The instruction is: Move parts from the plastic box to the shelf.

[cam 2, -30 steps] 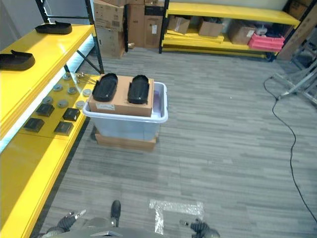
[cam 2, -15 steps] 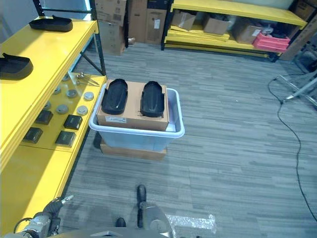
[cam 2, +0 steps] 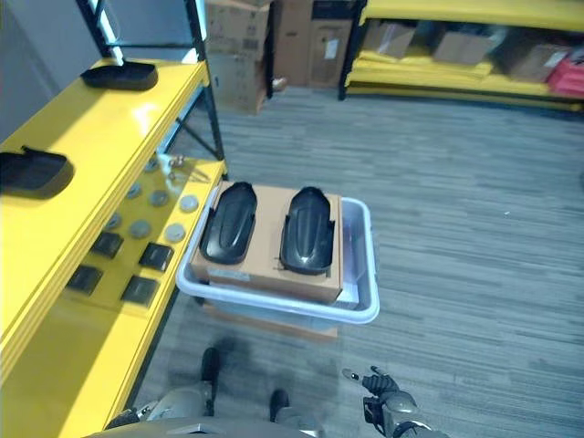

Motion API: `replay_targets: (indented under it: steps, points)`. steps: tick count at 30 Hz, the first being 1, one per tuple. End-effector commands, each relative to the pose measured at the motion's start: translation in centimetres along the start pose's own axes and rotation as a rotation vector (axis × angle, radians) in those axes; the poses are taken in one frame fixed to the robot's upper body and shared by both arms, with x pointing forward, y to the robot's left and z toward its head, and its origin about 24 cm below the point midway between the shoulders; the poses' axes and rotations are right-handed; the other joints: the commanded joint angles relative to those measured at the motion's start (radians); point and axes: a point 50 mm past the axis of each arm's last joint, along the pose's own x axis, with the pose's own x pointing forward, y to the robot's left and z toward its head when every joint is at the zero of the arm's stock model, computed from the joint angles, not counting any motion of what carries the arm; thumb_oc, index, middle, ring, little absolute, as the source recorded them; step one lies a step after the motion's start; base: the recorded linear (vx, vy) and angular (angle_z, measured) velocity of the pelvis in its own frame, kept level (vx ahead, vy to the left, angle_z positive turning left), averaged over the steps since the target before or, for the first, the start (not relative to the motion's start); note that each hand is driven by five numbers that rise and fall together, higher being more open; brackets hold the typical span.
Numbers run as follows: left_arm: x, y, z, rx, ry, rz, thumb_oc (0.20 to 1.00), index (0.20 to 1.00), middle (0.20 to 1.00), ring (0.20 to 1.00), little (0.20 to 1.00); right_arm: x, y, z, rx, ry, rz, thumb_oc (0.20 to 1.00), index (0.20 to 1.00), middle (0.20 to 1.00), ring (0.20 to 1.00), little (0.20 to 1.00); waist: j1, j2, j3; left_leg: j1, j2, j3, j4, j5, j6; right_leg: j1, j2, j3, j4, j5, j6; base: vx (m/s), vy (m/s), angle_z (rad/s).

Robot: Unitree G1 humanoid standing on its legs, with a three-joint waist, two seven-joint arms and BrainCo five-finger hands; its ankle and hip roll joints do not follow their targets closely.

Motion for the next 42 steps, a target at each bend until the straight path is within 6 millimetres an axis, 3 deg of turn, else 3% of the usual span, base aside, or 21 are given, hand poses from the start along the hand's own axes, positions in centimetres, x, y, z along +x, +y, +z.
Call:
replay_targets:
  steps: [1, 2, 3, 4, 5, 6, 7, 10, 11, 13, 17, 18, 22, 23, 24, 27, 29, 33, 36, 39, 42]
  points:
    - [0.2, 1.3, 1.1, 0.033, -0.026, 0.026, 1.0, 1.0, 1.0, 1.0, 1.0, -0.4, -1.0, -0.9, 0.062, -0.013, -0.042, 1.0, 1.0, 1.0, 1.0, 1.0, -0.018, 0.007, -0.026, 0.099, -0.022, 0.003, 0.021, -0.086, 0.032, -0.073, -0.052, -0.036, 0.078, -0.028, 0.106, 0.04, 0.084, -0.37]
    - [0.2, 2.0, 1.2, 0.026, -0.028, 0.047, 1.0, 1.0, 1.0, 1.0, 1.0, -0.3, -0.6, 0.0, 0.078, -0.055, -0.036, 1.0, 1.0, 1.0, 1.0, 1.0, -0.022, 0.008, -0.019, 0.108, -0.018, 0.011, 0.015, -0.082, 0.039, -0.103, -0.051, -0.02, 0.133, -0.03, 0.109, 0.0, 0.055, -0.2]
    - [0.2, 3.4, 2.0, 0.012, -0.052, 0.088, 1.0, 1.0, 1.0, 1.0, 1.0, -0.3, 0.0, 2.4, 0.067, -0.162, -0.017, 1.0, 1.0, 1.0, 1.0, 1.0, -0.038, 0.01, -0.004, 0.114, -0.011, 0.007, -0.002, -0.076, 0.046, -0.161, -0.039, 0.028, 0.222, -0.022, 0.133, 0.0, 0.054, -0.13]
    - [0.2, 3.4, 2.0, 0.012, -0.052, 0.088, 1.0, 1.0, 1.0, 1.0, 1.0, -0.3, 0.0, 2.3, 0.067, -0.161, -0.017, 1.0, 1.0, 1.0, 1.0, 1.0, -0.037, 0.009, -0.005, 0.114, -0.011, 0.009, -0.001, -0.077, 0.046, -0.164, -0.039, 0.03, 0.225, -0.023, 0.134, -0.02, -0.017, -0.25]
    - [0.2, 4.4, 2.3, 0.0, -0.066, 0.122, 1.0, 1.0, 1.0, 1.0, 1.0, -0.5, 0.3, 3.9, 0.086, -0.243, -0.004, 1.0, 1.0, 1.0, 1.0, 1.0, -0.042, 0.009, 0.003, 0.117, -0.001, 0.013, -0.006, -0.08, 0.045, -0.186, -0.048, 0.054, 0.231, -0.015, 0.147, -0.01, -0.084, -0.25]
    - [0.1, 5.2, 2.6, -0.005, -0.077, 0.143, 1.0, 1.0, 1.0, 1.0, 1.0, -0.9, 0.4, 5.7, 0.09, -0.334, 0.003, 1.0, 1.0, 1.0, 1.0, 1.0, -0.044, 0.013, 0.006, 0.117, 0.012, 0.019, -0.006, -0.087, 0.04, -0.193, -0.068, 0.054, 0.21, -0.01, 0.148, 0.01, -0.198, -0.22]
    - [0.1, 6.1, 3.5, -0.032, -0.116, 0.18, 1.0, 1.0, 1.0, 1.0, 1.0, -2.4, -0.2, 9.5, 0.078, -0.527, -0.016, 1.0, 1.0, 1.0, 1.0, 1.0, -0.053, 0.022, 0.016, 0.118, 0.035, 0.021, -0.006, -0.091, 0.034, -0.243, -0.122, 0.037, 0.177, 0.03, 0.153, 0.07, -0.211, -0.21]
    - [0.0, 6.3, 4.1, -0.05, -0.15, 0.189, 1.0, 1.0, 1.0, 1.0, 1.0, -3.7, -0.5, 11.4, 0.09, -0.648, -0.025, 1.0, 1.0, 1.0, 1.0, 1.0, -0.061, 0.015, 0.013, 0.136, 0.036, 0.024, -0.006, -0.102, 0.03, -0.207, -0.141, 0.056, 0.1, 0.037, 0.162, 0.1, -0.137, -0.27]
    - [0.0, 5.8, 3.9, -0.056, -0.159, 0.178, 1.0, 1.0, 1.0, 1.0, 1.0, -5.2, -0.8, 13.7, 0.038, -0.775, -0.052, 1.0, 1.0, 1.0, 1.0, 1.0, -0.048, 0.003, -0.004, 0.141, 0.04, 0.039, -0.006, -0.114, 0.018, -0.182, -0.151, 0.015, 0.046, 0.049, 0.175, 0.19, -0.224, 0.04]
    - [0.0, 5.6, 4.0, -0.061, -0.168, 0.176, 1.0, 1.0, 1.0, 1.0, 1.0, -6.1, -1.0, 14.7, 0.013, -0.837, -0.056, 1.0, 1.0, 1.0, 1.0, 1.0, -0.049, 0.003, -0.009, 0.14, 0.048, 0.037, -0.006, -0.115, 0.014, -0.17, -0.142, 0.01, 0.024, 0.049, 0.172, 0.11, -0.162, -0.13]
    - [0.3, 2.5, 5.1, 0.034, -0.212, 0.071, 1.0, 1.0, 1.0, 1.0, 1.0, -8.3, -1.6, 19.4, -0.075, -1.014, -0.087, 1.0, 1.0, 1.0, 1.0, 1.0, -0.037, 0.009, 0.006, 0.113, 0.067, 0.019, -0.006, -0.102, -0.004, -0.16, -0.12, -0.028, 0.0, 0.035, 0.164, 0.0, -0.111, 0.22]
    - [0.3, 1.4, 5.5, 0.104, -0.231, 0.031, 1.0, 1.0, 1.0, 1.0, 1.0, -9.0, -1.6, 21.9, -0.118, -1.079, -0.107, 1.0, 1.0, 1.0, 1.0, 1.0, -0.023, 0.013, 0.024, 0.094, 0.073, 0.013, -0.006, -0.095, -0.009, -0.173, -0.112, -0.038, 0.0, 0.026, 0.16, -0.06, -0.063, 0.19]
    - [0.3, 0.7, 6.2, 0.142, -0.259, 0.011, 1.0, 1.0, 1.0, 1.0, 1.0, -9.6, -1.3, 24.7, -0.15, -1.143, -0.149, 1.0, 1.0, 1.0, 1.0, 1.0, -0.009, 0.017, 0.049, 0.062, 0.078, 0.003, -0.006, -0.084, -0.013, -0.2, -0.106, -0.047, 0.0, 0.03, 0.159, -0.11, -0.036, 0.02]
    - [0.2, 0.2, 6.6, 0.168, -0.282, -0.001, 1.0, 1.0, 1.0, 1.0, 1.0, -10.1, -1.2, 27.4, -0.182, -1.184, -0.214, 1.0, 1.0, 1.0, 1.0, 1.0, 0.013, 0.017, 0.074, 0.023, 0.084, -0.003, -0.006, -0.072, -0.017, -0.233, -0.101, -0.055, 0.0, 0.034, 0.16, -0.12, -0.024, -0.04]
    - [0.2, 0.2, 6.8, 0.164, -0.285, 0.0, 1.0, 1.0, 1.0, 1.0, 1.0, -10.2, -1.1, 27.6, -0.182, -1.189, -0.214, 1.0, 1.0, 1.0, 1.0, 1.0, 0.01, 0.018, 0.073, 0.018, 0.085, -0.003, -0.006, -0.071, -0.017, -0.239, -0.101, -0.054, 0.0, 0.036, 0.159, -0.2, -0.029, -0.04]
    - [0.3, -0.1, 7.8, 0.212, -0.313, 0.009, 1.0, 1.0, 1.0, 1.0, 1.0, -10.7, -0.8, 32.7, -0.149, -1.186, -0.289, 1.0, 1.0, 1.0, 1.0, 1.0, 0.046, 0.015, 0.118, -0.059, 0.091, -0.017, -0.006, -0.047, -0.024, -0.306, -0.096, -0.061, 0.0, 0.055, 0.16, -0.13, 0.004, 0.08]
    - [0.3, -0.1, 7.9, 0.21, -0.315, 0.009, 1.0, 1.0, 1.0, 1.0, 1.0, -10.8, -0.7, 32.8, -0.15, -1.189, -0.288, 1.0, 1.0, 1.0, 1.0, 1.0, 0.044, 0.016, 0.119, -0.061, 0.091, -0.018, -0.006, -0.047, -0.024, -0.307, -0.096, -0.061, 0.0, 0.055, 0.16, -0.05, 0.015, 0.1]
    - [0.2, 1.2, 9.5, 0.215, -0.354, 0.061, 1.0, 1.0, 1.0, 1.0, 1.0, -12.1, -1.9, 36.7, -0.185, -1.164, -0.406, 1.0, 1.0, 1.0, 1.0, 1.0, 0.061, 0.01, 0.168, -0.132, 0.086, -0.031, -0.006, -0.021, -0.035, -0.367, -0.094, -0.061, 0.0, 0.078, 0.159, -0.08, 0.022, 0.13]
    - [0.2, 1.7, 10.6, 0.217, -0.383, 0.084, 1.0, 1.0, 1.0, 1.0, 1.0, -11.8, -2.8, 37.5, -0.238, -1.075, -0.479, 1.0, 1.0, 1.0, 1.0, 1.0, 0.074, 0.004, 0.182, -0.167, 0.085, -0.034, -0.006, -0.009, -0.039, -0.396, -0.092, -0.067, 0.0, 0.088, 0.16, -0.06, 0.009, 0.06]
    - [0.0, 1.4, 12.0, 0.225, -0.424, 0.085, 1.0, 1.0, 1.0, 1.0, 1.0, -10.9, -2.7, 37.3, -0.333, -0.98, -0.512, 1.0, 1.0, 1.0, 1.0, 1.0, 0.084, 0.002, 0.196, -0.189, 0.083, -0.038, -0.006, 0.001, -0.042, -0.412, -0.093, -0.07, 0.0, 0.094, 0.161, -0.05, 0.015, 0.1]
    - [-0.1, 0.5, 13.0, 0.269, -0.461, 0.061, 1.0, 1.0, 1.0, 1.0, 1.0, -8.9, -2.8, 35.4, -0.481, -0.833, -0.538, 1.0, 1.0, 1.0, 1.0, 1.0, 0.091, 0.003, 0.2, -0.197, 0.081, -0.042, -0.006, 0.006, -0.043, -0.414, -0.095, -0.077, 0.0, 0.093, 0.161, -0.01, 0.007, 0.01]
